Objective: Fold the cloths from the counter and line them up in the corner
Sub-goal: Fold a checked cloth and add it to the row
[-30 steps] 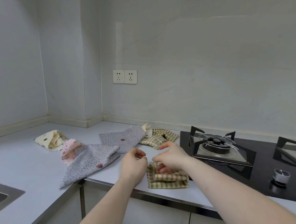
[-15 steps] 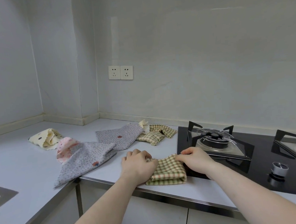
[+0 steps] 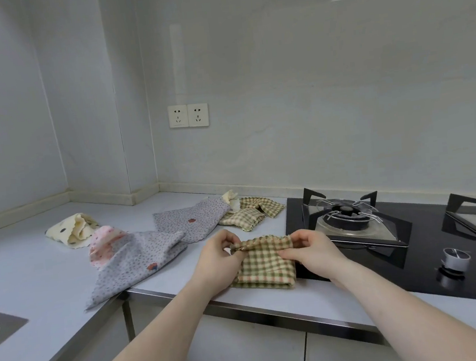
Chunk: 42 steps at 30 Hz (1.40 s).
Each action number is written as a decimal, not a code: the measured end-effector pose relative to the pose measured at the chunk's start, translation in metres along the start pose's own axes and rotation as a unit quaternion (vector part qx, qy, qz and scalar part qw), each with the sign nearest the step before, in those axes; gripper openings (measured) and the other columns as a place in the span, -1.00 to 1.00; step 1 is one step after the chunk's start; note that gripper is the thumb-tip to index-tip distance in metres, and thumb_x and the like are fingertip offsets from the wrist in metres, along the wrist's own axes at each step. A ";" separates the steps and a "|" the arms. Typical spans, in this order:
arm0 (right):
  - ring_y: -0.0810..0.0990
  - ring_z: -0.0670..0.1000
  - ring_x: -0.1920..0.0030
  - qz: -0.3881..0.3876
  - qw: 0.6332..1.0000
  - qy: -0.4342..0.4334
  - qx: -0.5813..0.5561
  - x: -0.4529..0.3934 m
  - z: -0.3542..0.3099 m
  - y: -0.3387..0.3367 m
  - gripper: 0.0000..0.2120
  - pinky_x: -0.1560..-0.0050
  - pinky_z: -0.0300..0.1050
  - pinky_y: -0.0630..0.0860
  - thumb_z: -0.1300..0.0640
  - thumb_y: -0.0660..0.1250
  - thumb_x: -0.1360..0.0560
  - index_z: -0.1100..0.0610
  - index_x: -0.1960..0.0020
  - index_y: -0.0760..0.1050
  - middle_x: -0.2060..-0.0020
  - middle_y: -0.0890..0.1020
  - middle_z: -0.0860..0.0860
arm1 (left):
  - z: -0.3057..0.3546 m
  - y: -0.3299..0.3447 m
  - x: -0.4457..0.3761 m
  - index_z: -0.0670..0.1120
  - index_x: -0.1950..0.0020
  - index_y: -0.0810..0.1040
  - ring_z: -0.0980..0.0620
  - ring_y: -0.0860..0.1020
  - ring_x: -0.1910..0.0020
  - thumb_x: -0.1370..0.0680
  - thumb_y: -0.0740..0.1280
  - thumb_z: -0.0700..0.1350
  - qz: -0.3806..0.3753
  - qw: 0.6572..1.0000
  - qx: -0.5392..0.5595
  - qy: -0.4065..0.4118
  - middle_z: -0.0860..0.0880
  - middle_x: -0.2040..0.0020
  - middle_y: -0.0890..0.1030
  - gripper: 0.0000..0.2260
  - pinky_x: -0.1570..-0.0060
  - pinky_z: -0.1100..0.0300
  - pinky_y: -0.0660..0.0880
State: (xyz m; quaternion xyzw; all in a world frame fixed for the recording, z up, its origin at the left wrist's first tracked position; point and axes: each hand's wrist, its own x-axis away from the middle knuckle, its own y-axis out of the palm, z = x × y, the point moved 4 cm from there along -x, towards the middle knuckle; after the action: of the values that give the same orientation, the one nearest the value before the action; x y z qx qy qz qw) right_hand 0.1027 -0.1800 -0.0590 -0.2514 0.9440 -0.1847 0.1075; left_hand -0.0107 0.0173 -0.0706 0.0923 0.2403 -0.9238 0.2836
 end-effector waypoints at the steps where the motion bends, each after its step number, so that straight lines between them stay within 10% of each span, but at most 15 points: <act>1: 0.69 -0.08 0.12 0.007 1.000 -0.010 -0.024 0.001 0.001 0.000 -0.80 0.17 -0.29 0.54 0.19 0.58 -0.44 0.11 -0.04 0.66 0.06 0.74 0.02 | 0.001 -0.002 0.001 -0.07 0.06 0.51 0.15 0.42 0.54 -0.55 0.40 -0.25 0.008 1.000 0.014 0.005 -0.02 0.07 0.66 -0.89 0.52 0.33 0.34; 12: 0.71 -0.01 0.13 0.056 0.996 -0.072 -0.017 0.011 0.007 0.001 -0.89 0.13 -0.14 0.67 0.24 0.53 -0.47 0.06 0.07 0.68 0.14 0.75 -0.06 | -0.007 -0.005 0.000 0.12 0.13 0.56 -0.27 0.64 0.21 -0.48 0.34 -0.29 0.001 1.000 0.011 -0.006 0.00 0.06 0.73 -0.73 0.12 -0.14 0.58; 20: 0.61 -0.15 0.10 0.084 0.979 -0.137 0.128 0.024 0.007 0.007 -0.80 0.07 -0.16 0.57 0.19 0.45 -0.47 -0.13 0.12 0.61 0.08 0.69 -0.20 | -0.002 -0.002 0.005 0.02 0.09 0.59 -0.12 0.64 -0.01 -0.47 0.20 -0.34 -0.017 0.997 -0.064 -0.031 0.03 0.03 0.71 -0.70 -0.06 -0.07 0.57; 28: 0.51 -0.18 -0.09 0.070 0.956 -0.175 0.223 0.030 -0.001 0.016 -0.83 -0.11 -0.05 0.53 0.04 0.33 -0.53 -0.05 0.23 0.57 0.06 0.62 -0.28 | -0.005 0.000 -0.004 0.05 0.15 0.54 0.01 0.55 0.03 -0.57 0.28 0.22 0.007 0.987 -0.154 -0.032 0.06 0.07 0.59 -0.73 -0.08 -0.02 0.52; 36: 0.53 -0.17 0.01 0.076 0.951 -0.171 0.246 0.032 -0.003 0.016 -0.82 -0.10 -0.01 0.53 -0.08 0.43 -0.48 -0.09 0.24 0.50 0.16 0.61 -0.23 | -0.007 0.010 -0.006 0.12 -0.45 0.34 -0.01 0.41 -0.41 -0.51 0.29 0.29 -0.037 0.963 -0.267 -0.018 0.11 -0.40 0.47 -0.45 -0.43 -0.03 0.26; 42: 0.55 -0.09 0.01 0.056 0.957 -0.129 0.253 0.030 0.002 0.016 -0.73 -0.04 0.01 0.56 -0.31 0.28 -0.34 -0.22 0.06 0.38 0.10 0.60 -0.19 | -0.010 0.009 -0.006 0.11 -0.44 0.45 -0.03 0.38 -0.43 -0.60 0.19 0.06 -0.049 0.960 -0.275 -0.021 0.04 -0.43 0.49 -0.61 -0.46 -0.02 0.22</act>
State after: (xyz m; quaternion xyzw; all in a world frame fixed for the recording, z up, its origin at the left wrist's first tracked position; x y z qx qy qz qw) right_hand 0.0710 -0.1832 -0.0707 -0.1847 0.8570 -0.3773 0.2983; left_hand 0.0001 0.0184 -0.0813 -0.0201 0.4831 -0.8366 0.2573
